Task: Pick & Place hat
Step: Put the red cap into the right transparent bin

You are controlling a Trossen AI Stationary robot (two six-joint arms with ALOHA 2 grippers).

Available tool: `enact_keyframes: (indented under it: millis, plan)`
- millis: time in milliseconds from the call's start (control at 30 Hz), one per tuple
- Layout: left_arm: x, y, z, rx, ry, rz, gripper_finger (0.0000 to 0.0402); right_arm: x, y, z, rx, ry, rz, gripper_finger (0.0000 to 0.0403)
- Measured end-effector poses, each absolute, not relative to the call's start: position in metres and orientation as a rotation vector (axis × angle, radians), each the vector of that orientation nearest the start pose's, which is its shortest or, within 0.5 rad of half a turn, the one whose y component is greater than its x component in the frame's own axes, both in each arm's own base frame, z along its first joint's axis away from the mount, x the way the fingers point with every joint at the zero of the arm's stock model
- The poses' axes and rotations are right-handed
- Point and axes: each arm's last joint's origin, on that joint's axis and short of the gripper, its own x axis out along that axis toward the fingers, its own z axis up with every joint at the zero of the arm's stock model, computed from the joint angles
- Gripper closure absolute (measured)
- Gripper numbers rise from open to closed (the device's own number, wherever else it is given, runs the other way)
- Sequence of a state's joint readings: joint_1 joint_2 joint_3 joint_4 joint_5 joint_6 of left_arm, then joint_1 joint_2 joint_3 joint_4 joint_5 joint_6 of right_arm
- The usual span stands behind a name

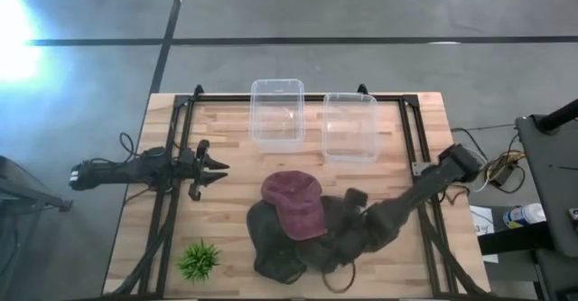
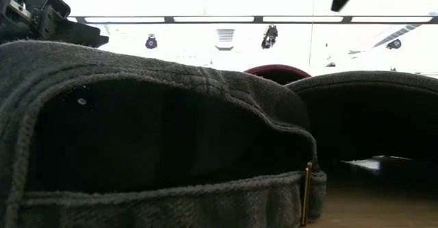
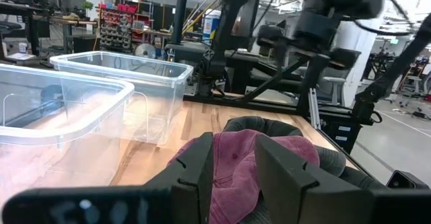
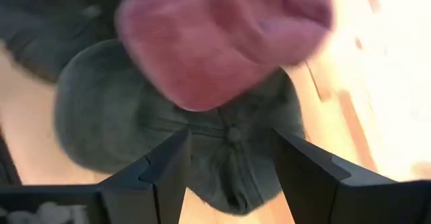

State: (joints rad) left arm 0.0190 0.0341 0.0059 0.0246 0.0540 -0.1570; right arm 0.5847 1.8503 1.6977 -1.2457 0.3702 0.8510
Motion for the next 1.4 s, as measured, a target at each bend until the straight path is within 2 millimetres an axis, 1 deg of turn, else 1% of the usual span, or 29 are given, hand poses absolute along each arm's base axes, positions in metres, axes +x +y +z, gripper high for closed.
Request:
enact_keyframes:
  millis: [67, 167, 267, 367, 467, 600, 767, 833, 933, 1067, 1133, 1267, 1400]
  plan:
    - [0.099, 0.000, 0.165, -0.157, 0.006, -0.034, 0.0298, 0.317, 0.197, 0.283, -0.007, 1.213, -0.292, 0.0202]
    - [0.099, 0.000, 0.165, -0.157, 0.006, -0.034, 0.0298, 0.331, 0.206, 0.275, -0.114, 1.231, -0.226, 0.0202]
    - [0.099, 0.000, 0.165, -0.157, 0.007, -0.034, 0.0298, 0.343, 0.214, 0.262, -0.215, 1.250, -0.186, 0.0202]
    - [0.099, 0.000, 0.165, -0.157, 0.007, -0.035, 0.0298, 0.353, 0.221, 0.244, -0.303, 1.264, -0.186, 0.0202]
    - [0.099, 0.000, 0.165, -0.157, 0.007, -0.035, 0.0298, 0.360, 0.230, 0.233, -0.352, 1.265, -0.187, 0.0202]
    - [0.100, 0.000, 0.165, -0.157, 0.008, -0.035, 0.0298, 0.366, 0.243, 0.221, -0.397, 1.225, -0.207, 0.0202]
    - [0.100, 0.000, 0.165, -0.157, 0.008, -0.035, 0.0298, 0.362, 0.254, 0.213, -0.418, 1.157, -0.280, 0.0202]
    - [0.100, 0.000, 0.165, -0.157, 0.008, -0.035, 0.0298, 0.361, 0.254, 0.207, -0.411, 1.161, -0.300, 0.0202]
    - [0.100, 0.000, 0.165, -0.157, 0.008, -0.035, 0.0298, 0.363, 0.253, 0.192, -0.379, 1.179, -0.343, 0.0202]
    - [0.100, 0.000, 0.165, -0.157, 0.008, -0.035, 0.0298, 0.371, 0.246, 0.177, -0.391, 1.199, -0.368, 0.0202]
    - [0.100, 0.000, 0.165, -0.157, 0.008, -0.035, 0.0298, 0.374, 0.242, 0.173, -0.396, 1.209, -0.379, 0.0202]
    - [0.100, 0.000, 0.165, -0.157, 0.008, -0.036, 0.0298, 0.377, 0.234, 0.179, -0.370, 1.189, -0.415, 0.0202]
    - [0.100, 0.000, 0.165, -0.157, 0.008, -0.035, 0.0298, 0.381, 0.228, 0.192, -0.414, 1.085, -0.478, 0.0202]
